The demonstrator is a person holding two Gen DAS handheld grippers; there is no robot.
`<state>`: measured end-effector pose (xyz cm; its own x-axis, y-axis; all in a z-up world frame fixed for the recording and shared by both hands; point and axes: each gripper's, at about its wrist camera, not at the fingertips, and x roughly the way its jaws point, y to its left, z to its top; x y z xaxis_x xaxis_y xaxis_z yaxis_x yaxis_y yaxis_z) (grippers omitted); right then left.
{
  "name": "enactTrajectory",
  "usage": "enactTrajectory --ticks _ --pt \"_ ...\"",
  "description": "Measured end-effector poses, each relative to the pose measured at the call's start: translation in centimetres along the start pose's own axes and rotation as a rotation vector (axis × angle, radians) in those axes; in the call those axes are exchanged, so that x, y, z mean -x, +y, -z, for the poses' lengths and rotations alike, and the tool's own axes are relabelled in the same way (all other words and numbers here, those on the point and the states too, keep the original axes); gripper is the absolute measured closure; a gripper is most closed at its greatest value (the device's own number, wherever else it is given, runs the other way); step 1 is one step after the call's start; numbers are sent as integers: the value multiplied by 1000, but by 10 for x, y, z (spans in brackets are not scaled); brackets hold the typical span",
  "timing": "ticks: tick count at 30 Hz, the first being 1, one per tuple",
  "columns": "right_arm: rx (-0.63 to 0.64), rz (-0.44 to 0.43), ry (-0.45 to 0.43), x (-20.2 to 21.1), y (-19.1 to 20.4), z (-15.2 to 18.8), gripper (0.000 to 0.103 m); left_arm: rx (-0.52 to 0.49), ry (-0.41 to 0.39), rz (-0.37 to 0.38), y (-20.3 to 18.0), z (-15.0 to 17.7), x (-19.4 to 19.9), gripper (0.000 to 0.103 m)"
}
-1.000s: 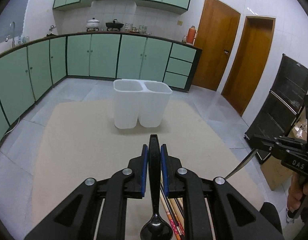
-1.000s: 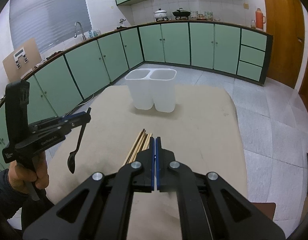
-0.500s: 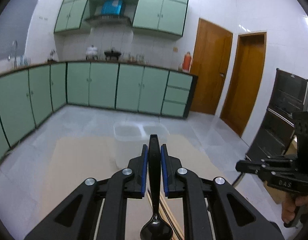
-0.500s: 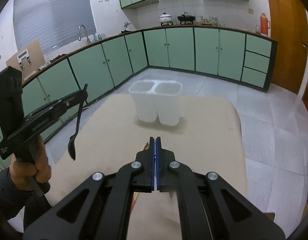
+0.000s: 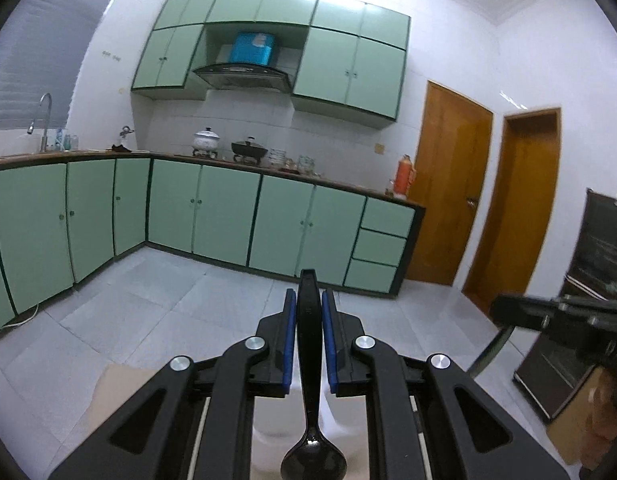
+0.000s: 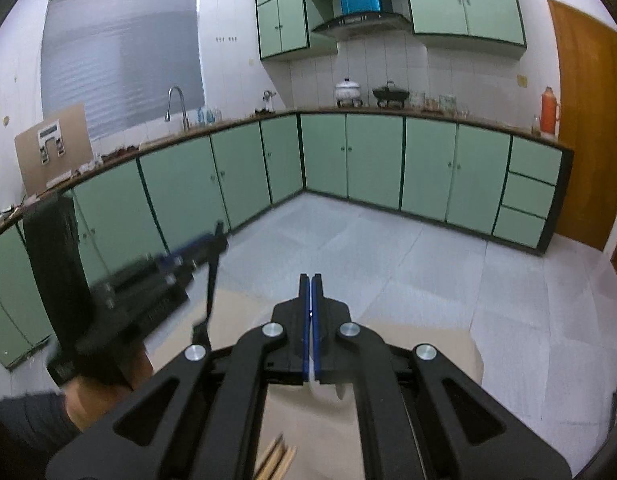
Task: Organize utensils
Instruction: 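Lower the black spoon into the white holder while the right tool drops its spoon in, then withdraw both open tools from the holder back toward the chopsticks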
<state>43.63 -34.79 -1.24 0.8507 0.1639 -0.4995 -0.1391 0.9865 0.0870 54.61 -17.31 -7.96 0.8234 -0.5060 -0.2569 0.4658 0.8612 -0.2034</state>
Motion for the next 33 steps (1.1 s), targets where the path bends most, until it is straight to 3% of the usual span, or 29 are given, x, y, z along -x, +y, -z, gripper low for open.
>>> enactTrajectory --ticks 5,12,18,19,20,21,22,27,31,33 --pt "-22 1 26 -45 -16 -9 103 -29 -24 -48 3 8 -38 90" --pt "-49 27 135 -86 -33 38 103 -27 -9 -94 15 51 -81 90" --pt "-60 25 173 -88 -28 57 98 -25 10 -97 20 71 -77 90" --pt "-64 30 167 -84 -27 58 97 -28 2 -103 19 70 -72 80" --pt "-67 31 161 -82 -26 57 89 -34 -6 -107 18 69 -65 70" --pt "-75 36 146 -77 -25 57 77 -47 -30 -120 16 66 -55 50" --pt "-76 41 132 -71 -24 55 77 -64 -62 -134 13 64 -44 39" --pt "-68 30 88 -42 -13 47 77 -89 -75 -121 8 44 3 35" --pt "-41 38 37 -1 1 52 77 -61 -67 -132 11 39 51 6" --pt "-44 38 17 18 4 60 77 -45 -42 -140 13 42 80 6"
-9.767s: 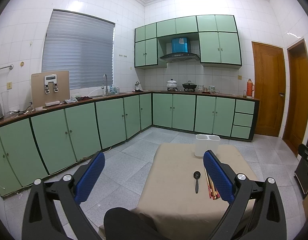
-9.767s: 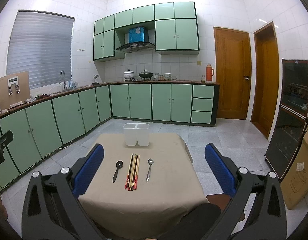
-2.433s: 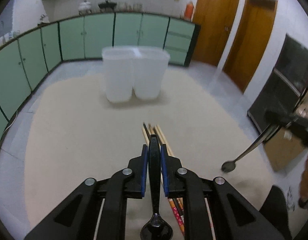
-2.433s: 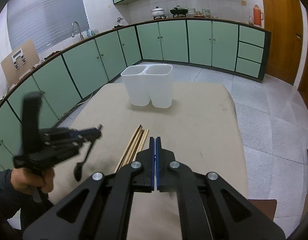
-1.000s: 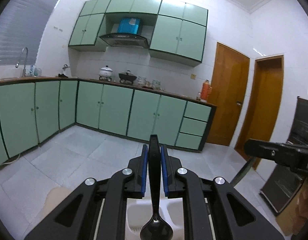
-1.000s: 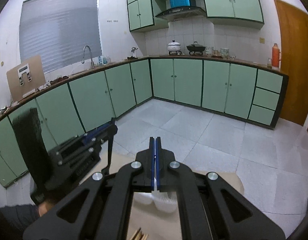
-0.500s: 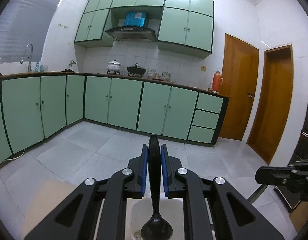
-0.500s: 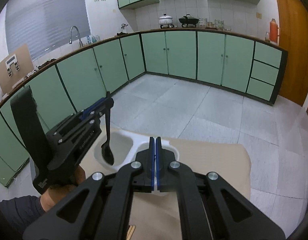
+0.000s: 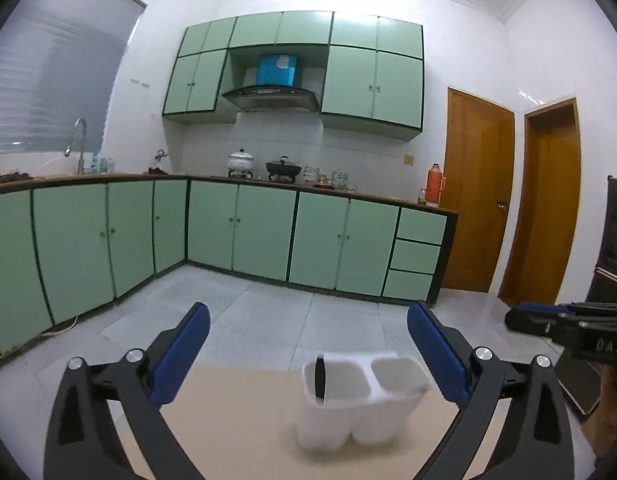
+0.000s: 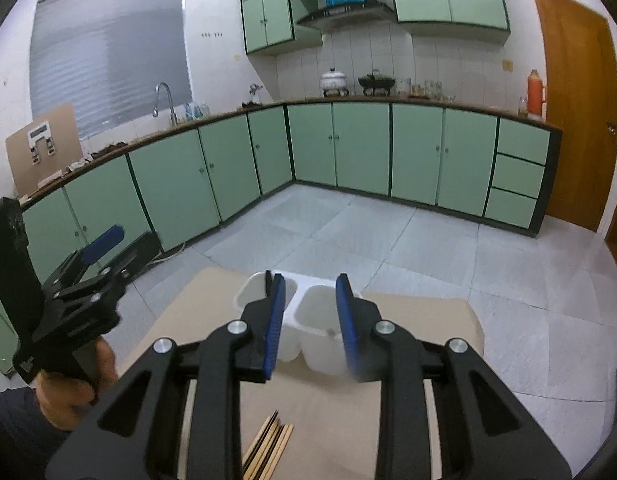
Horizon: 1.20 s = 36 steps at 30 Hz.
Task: Organize utensils
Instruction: 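Withdraw both open tools from the holder back toward the chopsticks, then grasp a red-patterned chopstick with the left tool while the right tool grasps another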
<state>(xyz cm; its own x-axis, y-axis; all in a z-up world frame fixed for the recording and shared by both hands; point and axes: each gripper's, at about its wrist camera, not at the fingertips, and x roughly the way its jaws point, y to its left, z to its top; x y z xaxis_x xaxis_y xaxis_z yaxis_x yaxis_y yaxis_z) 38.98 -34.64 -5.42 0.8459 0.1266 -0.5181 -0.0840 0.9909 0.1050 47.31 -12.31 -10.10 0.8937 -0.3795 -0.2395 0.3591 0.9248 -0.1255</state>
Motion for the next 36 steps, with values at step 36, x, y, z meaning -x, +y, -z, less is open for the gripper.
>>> enactTrajectory --ticks 36 --pt "44 19 271 56 74 296 84 -62 522 103 -28 239 164 38"
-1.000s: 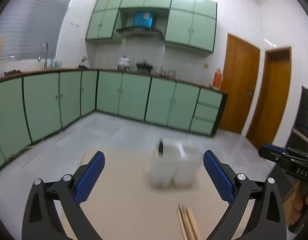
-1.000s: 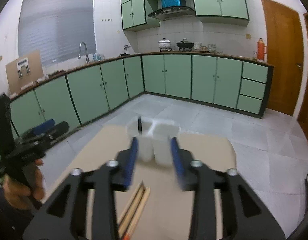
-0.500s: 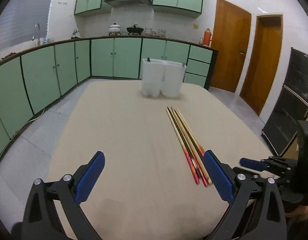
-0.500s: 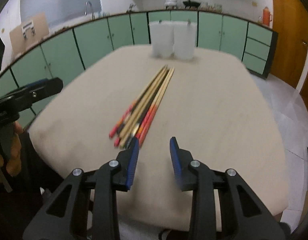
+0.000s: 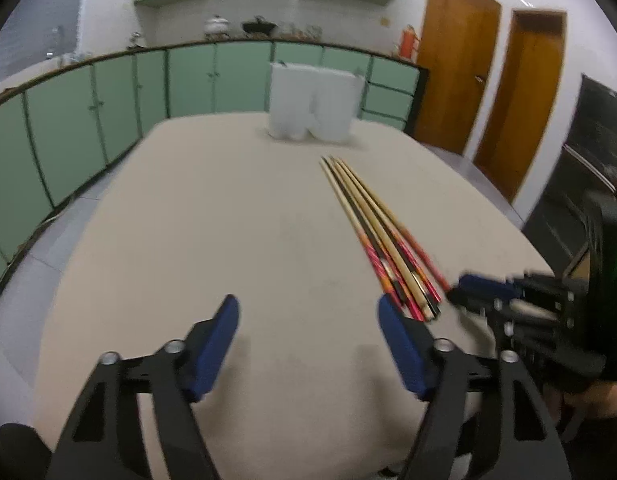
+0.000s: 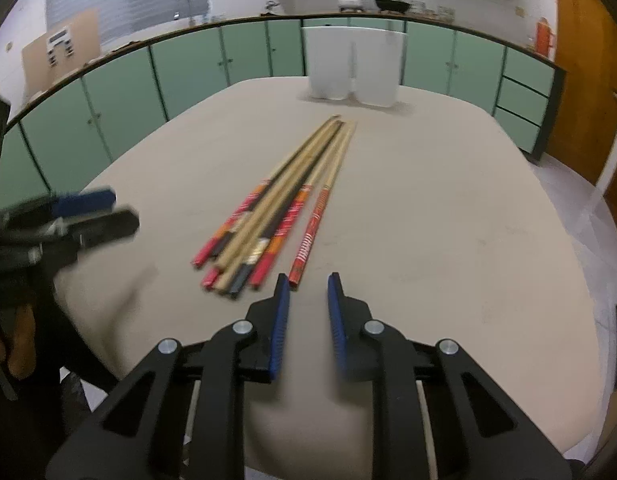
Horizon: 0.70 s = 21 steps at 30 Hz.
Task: Organize utensils
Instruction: 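Grasp a red-patterned chopstick with the left tool while the right tool grasps another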
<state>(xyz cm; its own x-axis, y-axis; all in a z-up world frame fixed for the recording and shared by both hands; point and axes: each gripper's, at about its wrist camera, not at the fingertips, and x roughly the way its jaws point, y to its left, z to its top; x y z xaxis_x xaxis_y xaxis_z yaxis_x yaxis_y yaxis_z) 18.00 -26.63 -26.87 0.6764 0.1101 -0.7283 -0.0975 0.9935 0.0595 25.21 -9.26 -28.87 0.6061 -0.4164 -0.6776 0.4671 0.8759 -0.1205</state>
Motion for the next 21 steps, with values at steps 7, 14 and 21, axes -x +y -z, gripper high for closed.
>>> enactTrajectory --ticks 7,14,21 --pt "10 -46 -6 -1 -2 1 82 -96 50 37 -26 5 -22 40" --pt "-42 -17 -11 -4 -23 -3 97 -107 42 35 -35 0 -36 40" --pt "-47 -15 -14 -3 -25 -2 97 -135 13 -28 -40 7 -34 61"
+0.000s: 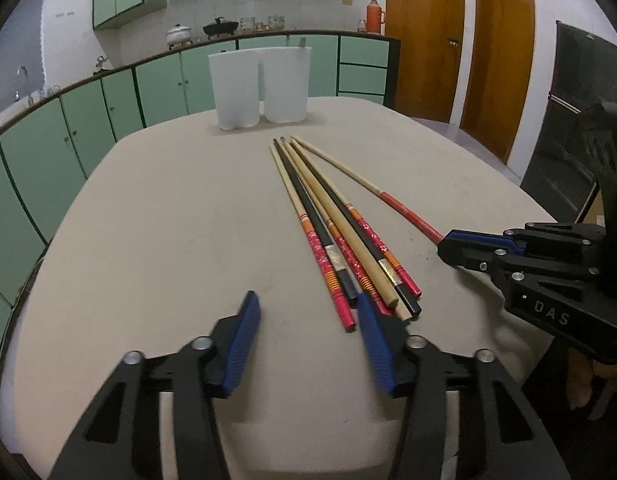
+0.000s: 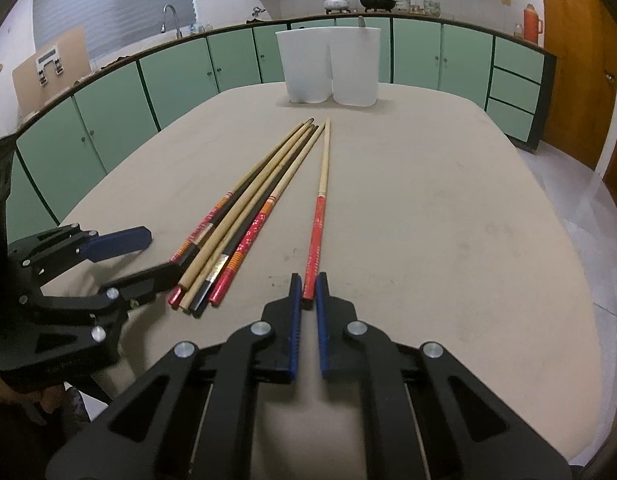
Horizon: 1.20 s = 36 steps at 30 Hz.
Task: Organize utensils
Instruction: 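Grasp a red-patterned chopstick with the left tool while the right tool grasps another, then carry the chopsticks to the white holder and open both tools to drop them in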
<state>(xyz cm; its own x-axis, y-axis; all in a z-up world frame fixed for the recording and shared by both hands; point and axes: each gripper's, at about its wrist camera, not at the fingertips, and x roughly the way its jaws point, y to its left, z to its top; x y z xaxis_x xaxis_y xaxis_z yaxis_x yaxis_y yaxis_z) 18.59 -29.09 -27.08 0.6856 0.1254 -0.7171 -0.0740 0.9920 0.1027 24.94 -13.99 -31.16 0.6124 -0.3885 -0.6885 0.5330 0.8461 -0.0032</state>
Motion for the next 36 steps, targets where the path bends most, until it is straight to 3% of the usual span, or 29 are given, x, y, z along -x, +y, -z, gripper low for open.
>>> enactTrajectory --ticks 4,10,15,22,24,25,27,36 --pt "-3 7 -2 0 1 -1 97 50 -13 -29 13 0 2 97" --pt "-36 65 -13 2 -2 1 97 159 -12 -76 39 1 4 97" --pt "-58 72 -17 4 -1 3 94 119 -3 -101 36 4 6 97" --pt "-26 52 -40 0 3 5 93 106 -8 -119 34 4 5 87" --pt "-26 54 -38 0 3 4 96 105 -14 -106 34 5 5 89" --pt "-32 50 -33 0 2 3 97 111 -14 -95 34 4 5 97" --pt "-50 41 -26 4 1 2 98 133 -6 -78 37 1 6 97" --pt "-86 26 -105 82 9 -33 98 213 -36 -45 42 -35 67 98"
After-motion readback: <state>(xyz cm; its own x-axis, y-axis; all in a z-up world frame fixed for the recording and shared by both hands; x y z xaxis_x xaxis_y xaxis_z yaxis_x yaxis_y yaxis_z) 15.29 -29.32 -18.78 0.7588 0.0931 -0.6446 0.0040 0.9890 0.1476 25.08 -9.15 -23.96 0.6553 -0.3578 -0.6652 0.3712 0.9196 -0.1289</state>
